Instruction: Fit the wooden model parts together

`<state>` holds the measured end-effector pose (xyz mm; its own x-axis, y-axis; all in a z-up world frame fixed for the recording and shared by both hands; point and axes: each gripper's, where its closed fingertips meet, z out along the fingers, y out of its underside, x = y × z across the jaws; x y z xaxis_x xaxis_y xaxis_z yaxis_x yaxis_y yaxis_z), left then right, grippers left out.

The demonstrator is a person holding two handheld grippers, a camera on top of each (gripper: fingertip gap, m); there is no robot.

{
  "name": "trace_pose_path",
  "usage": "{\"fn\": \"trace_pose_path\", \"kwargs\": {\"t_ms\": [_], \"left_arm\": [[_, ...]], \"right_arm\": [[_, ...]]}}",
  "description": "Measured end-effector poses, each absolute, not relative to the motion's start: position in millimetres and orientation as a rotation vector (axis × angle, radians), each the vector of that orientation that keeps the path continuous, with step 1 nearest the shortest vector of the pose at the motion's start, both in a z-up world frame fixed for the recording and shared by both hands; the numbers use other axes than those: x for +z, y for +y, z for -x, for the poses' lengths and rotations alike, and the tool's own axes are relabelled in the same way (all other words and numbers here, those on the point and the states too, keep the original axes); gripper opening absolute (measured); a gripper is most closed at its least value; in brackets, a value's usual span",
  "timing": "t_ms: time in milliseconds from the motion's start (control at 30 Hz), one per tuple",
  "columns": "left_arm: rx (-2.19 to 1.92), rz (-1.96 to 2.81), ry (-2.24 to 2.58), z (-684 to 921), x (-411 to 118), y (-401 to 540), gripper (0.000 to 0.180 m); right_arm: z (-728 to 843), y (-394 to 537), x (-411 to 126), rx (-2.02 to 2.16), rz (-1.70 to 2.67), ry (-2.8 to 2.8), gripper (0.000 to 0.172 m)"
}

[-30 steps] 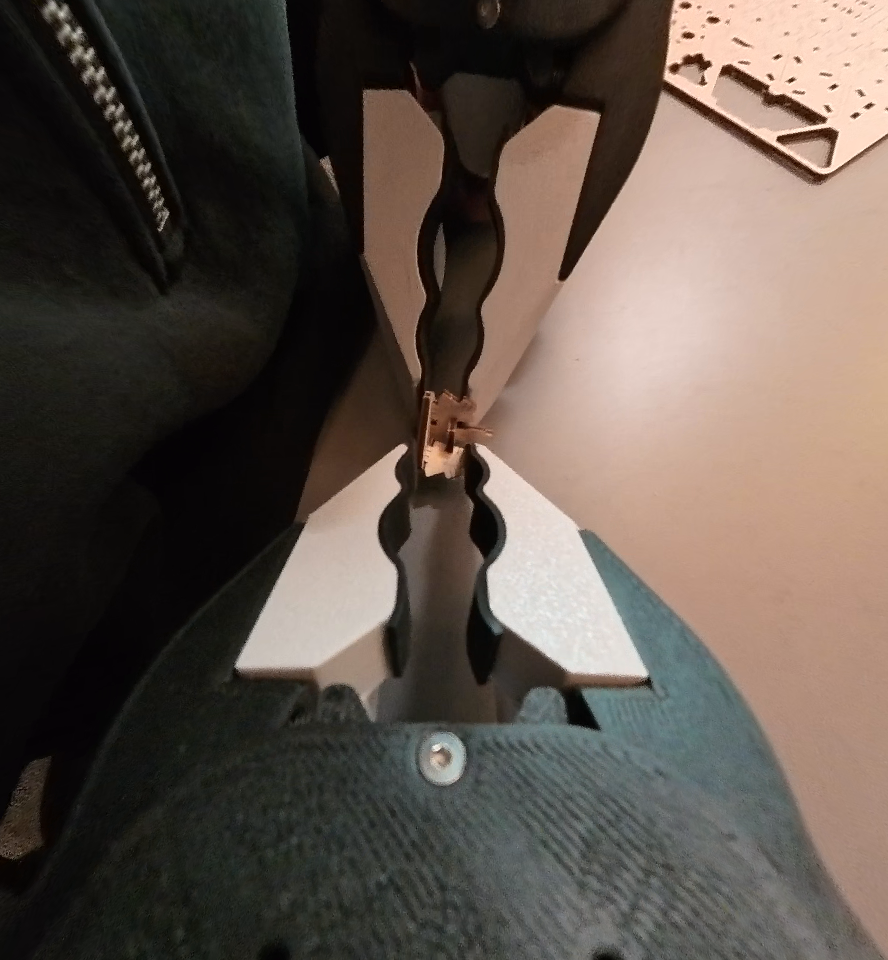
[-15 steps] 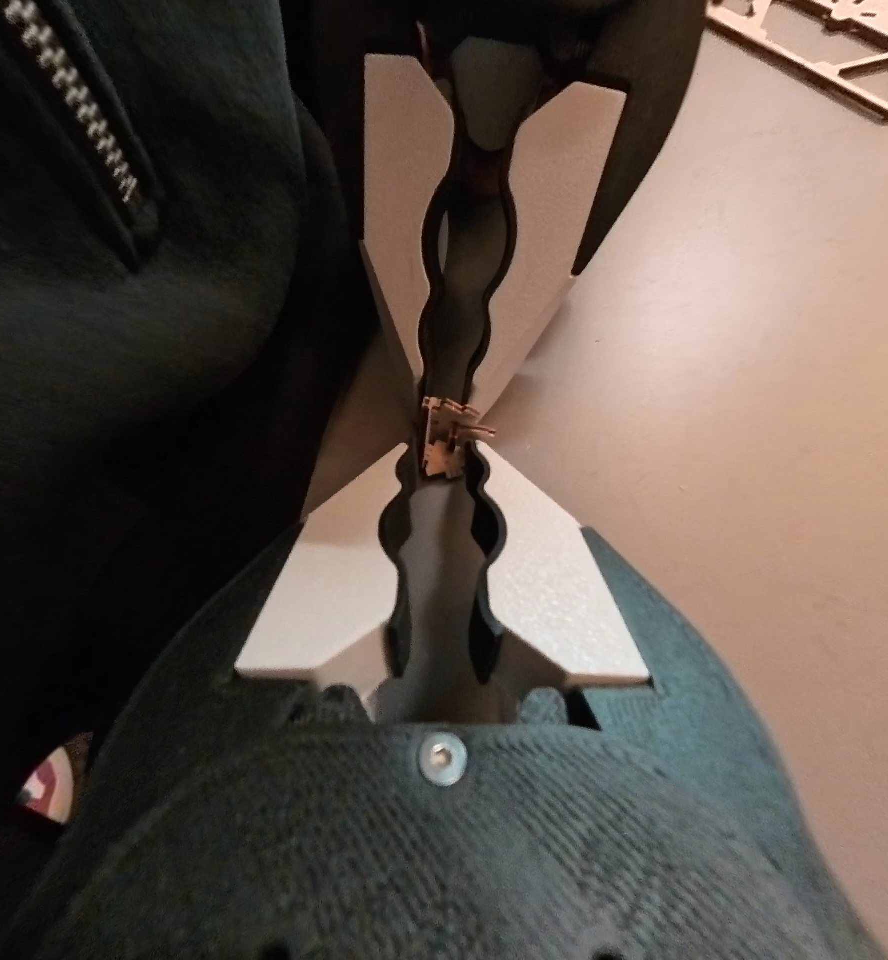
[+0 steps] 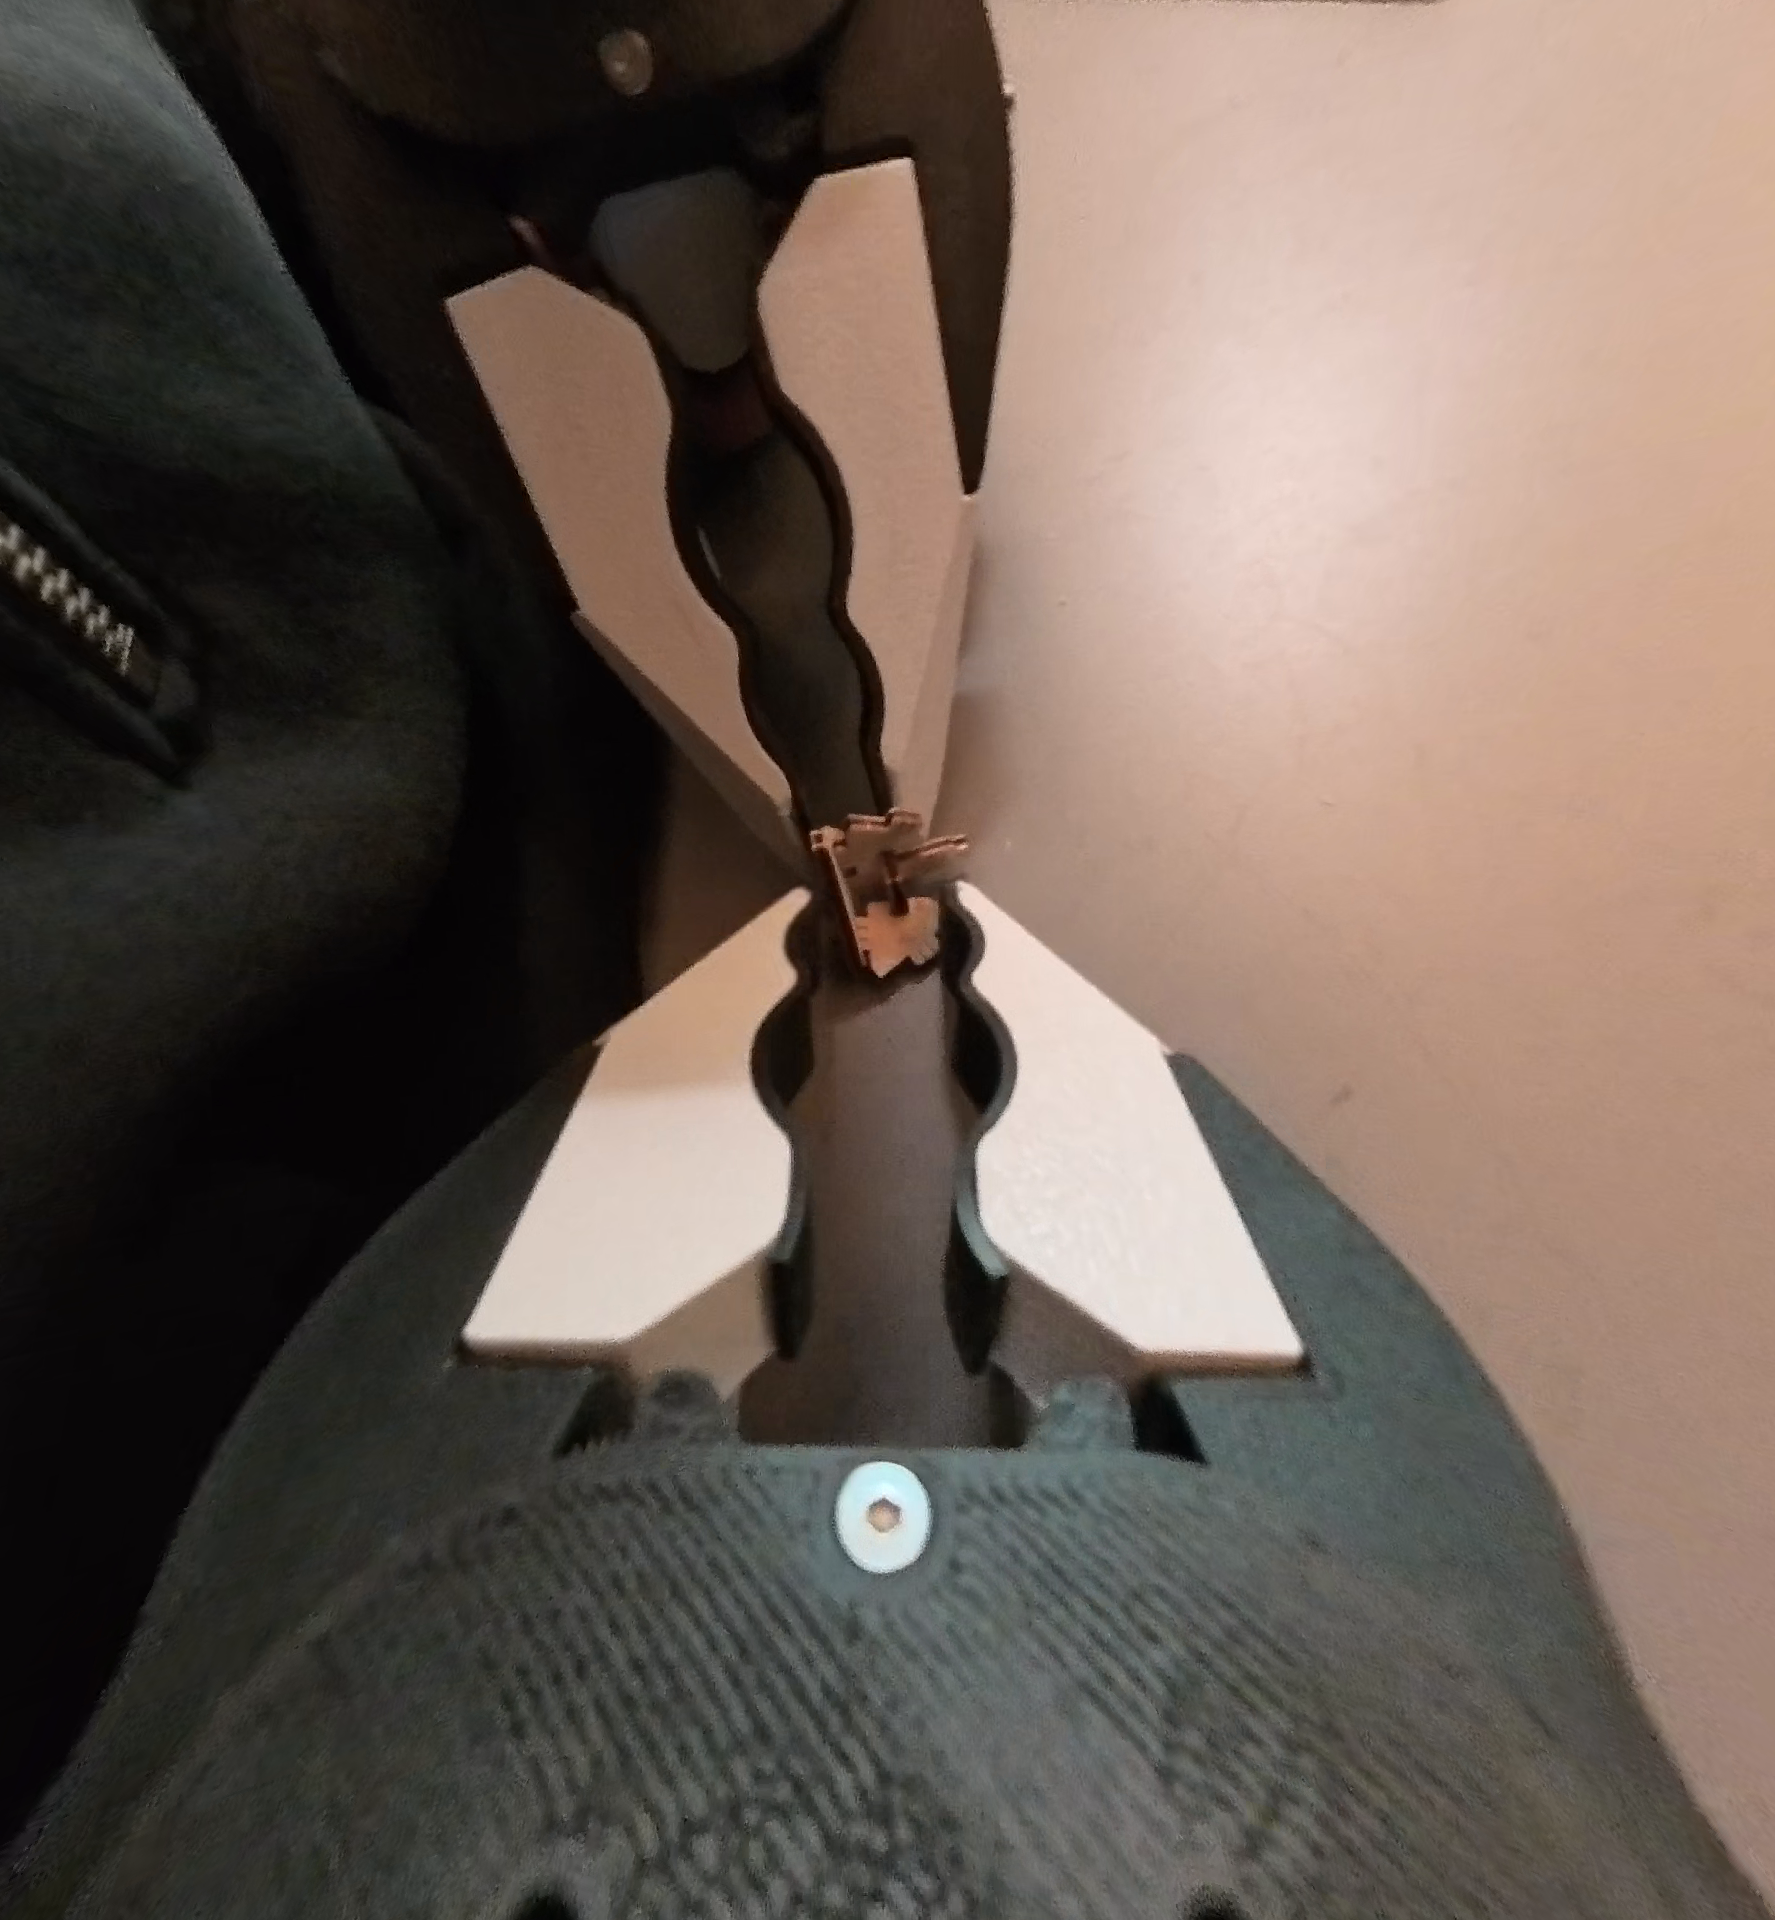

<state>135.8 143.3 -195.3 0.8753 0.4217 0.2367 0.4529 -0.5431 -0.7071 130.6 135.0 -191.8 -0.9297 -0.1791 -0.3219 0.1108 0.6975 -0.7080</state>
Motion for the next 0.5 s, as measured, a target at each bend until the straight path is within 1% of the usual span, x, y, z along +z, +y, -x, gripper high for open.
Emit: {"fn": "trace_pose_path", "kwargs": {"t_ms": [200,433,467,500], "left_arm": [[-0.085,2.211,-0.696,-136.4,-195.0,144.4,0.009],[-0.196,2.169,-0.822,-136.6,-195.0,144.2,0.009],[-0.193,2.167,-0.836,-135.6,-195.1,144.0,0.009],[-0.204,2.165,-0.845,-135.6,-195.1,144.0,0.009]], "right_arm": [[-131.9,136.1,-192.6,-1.035,-0.067,2.579,0.018],[-132.6,135.3,-192.7,-0.984,-0.011,2.581,0.017],[-133.3,135.1,-192.2,-0.983,0.001,2.583,0.012],[-133.4,134.8,-191.7,-0.991,0.014,2.585,0.011]]}}
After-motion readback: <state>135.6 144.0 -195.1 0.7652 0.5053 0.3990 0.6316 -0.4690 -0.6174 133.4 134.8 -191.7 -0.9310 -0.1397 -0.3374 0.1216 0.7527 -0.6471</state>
